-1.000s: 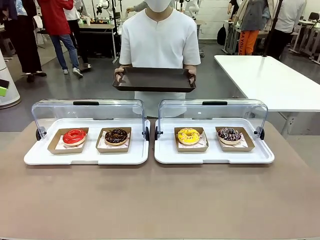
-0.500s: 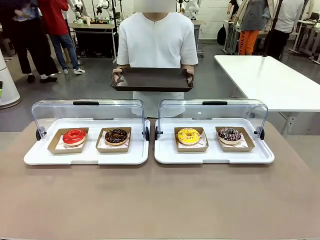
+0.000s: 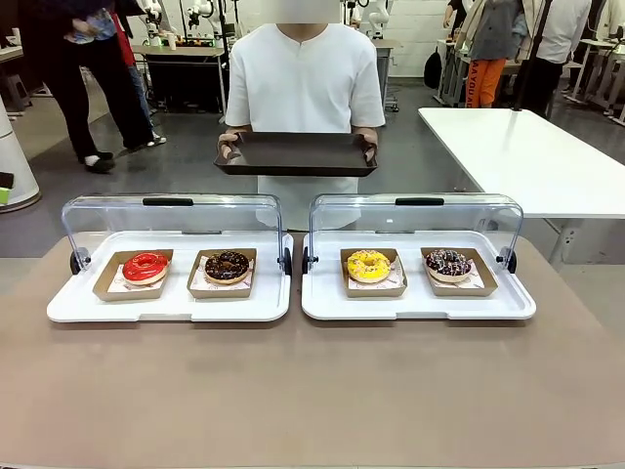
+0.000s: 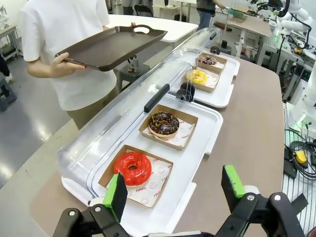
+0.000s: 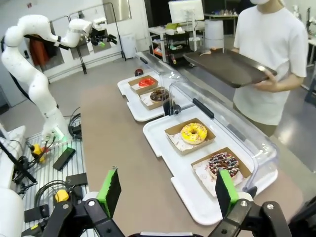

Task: Provide the desired donut to the person.
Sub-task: Pick up and lift the Paper togo box containing the Donut pointed at by the person.

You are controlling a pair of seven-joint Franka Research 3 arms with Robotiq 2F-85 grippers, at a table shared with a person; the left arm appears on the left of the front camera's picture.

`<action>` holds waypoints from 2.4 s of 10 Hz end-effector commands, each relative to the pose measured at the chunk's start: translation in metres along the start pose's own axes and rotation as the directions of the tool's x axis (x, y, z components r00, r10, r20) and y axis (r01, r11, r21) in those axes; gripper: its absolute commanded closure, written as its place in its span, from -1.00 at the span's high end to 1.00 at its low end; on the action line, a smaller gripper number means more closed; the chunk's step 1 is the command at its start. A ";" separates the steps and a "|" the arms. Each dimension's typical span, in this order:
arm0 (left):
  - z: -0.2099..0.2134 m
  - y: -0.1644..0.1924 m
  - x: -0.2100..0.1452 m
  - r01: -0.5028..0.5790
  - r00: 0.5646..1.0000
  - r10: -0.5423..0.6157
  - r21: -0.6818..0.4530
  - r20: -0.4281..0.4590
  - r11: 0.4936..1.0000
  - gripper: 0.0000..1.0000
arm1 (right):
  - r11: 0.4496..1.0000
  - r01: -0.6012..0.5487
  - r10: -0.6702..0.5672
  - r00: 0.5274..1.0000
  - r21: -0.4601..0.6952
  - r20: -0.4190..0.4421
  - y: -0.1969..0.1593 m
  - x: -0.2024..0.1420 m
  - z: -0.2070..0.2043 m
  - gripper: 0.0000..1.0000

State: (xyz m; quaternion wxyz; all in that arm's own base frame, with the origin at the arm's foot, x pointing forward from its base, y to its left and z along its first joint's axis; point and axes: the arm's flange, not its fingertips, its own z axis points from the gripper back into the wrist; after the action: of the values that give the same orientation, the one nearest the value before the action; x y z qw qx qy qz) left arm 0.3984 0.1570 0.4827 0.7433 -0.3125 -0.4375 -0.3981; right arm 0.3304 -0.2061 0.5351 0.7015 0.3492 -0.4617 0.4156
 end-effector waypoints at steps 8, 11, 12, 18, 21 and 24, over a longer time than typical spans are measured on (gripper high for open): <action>0.001 0.003 -0.001 -0.004 1.000 0.004 0.005 -0.008 1.000 1.00 | 1.000 -0.007 0.007 1.000 0.008 -0.010 0.000 0.002 -0.004 1.00; 0.001 0.003 -0.001 -0.004 1.000 0.004 0.005 -0.008 1.000 1.00 | 1.000 -0.007 0.007 1.000 0.008 -0.010 0.000 0.002 -0.004 1.00; 0.001 0.003 -0.001 -0.004 1.000 0.004 0.005 -0.008 1.000 1.00 | 1.000 -0.007 0.007 1.000 0.008 -0.010 0.000 0.002 -0.004 1.00; 0.001 0.003 -0.001 -0.004 1.000 0.004 0.005 -0.008 1.000 1.00 | 1.000 -0.007 0.007 1.000 0.008 -0.010 0.000 0.002 -0.004 1.00; 0.001 0.003 -0.001 -0.004 1.000 0.004 0.005 -0.008 1.000 1.00 | 1.000 -0.007 0.007 1.000 0.008 -0.010 0.000 0.002 -0.004 1.00; 0.001 0.003 -0.001 -0.004 1.000 0.004 0.005 -0.008 1.000 1.00 | 1.000 -0.007 0.007 1.000 0.008 -0.010 0.000 0.002 -0.004 1.00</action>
State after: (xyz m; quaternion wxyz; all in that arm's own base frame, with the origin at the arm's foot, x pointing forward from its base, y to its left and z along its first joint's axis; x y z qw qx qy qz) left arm 0.4008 0.1594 0.4821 0.7495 -0.3071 -0.4301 -0.3987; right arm 0.3315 -0.2020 0.5358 0.7046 0.3448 -0.4546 0.4219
